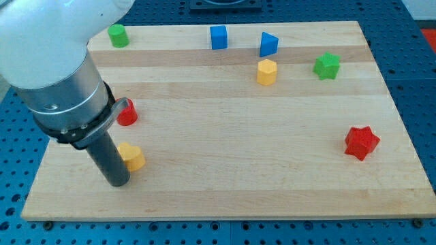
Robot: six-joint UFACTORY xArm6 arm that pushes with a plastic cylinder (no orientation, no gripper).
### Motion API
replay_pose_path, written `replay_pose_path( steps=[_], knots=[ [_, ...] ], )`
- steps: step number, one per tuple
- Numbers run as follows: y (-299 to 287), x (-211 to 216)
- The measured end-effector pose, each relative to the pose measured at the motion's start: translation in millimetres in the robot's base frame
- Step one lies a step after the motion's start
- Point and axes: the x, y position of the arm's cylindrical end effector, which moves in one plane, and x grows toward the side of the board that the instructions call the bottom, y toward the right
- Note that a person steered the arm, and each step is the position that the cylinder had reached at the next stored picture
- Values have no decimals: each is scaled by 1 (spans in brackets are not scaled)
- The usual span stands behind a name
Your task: Push the yellow heart to the center
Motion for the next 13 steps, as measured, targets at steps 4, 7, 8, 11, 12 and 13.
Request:
replay_pose_path(
  steps=[4, 7, 8, 11, 12, 13],
  knots=[
    [2, -49],
    [27, -113],
    [36, -126],
    [63, -116],
    [81, -116],
    [108, -116]
  ],
)
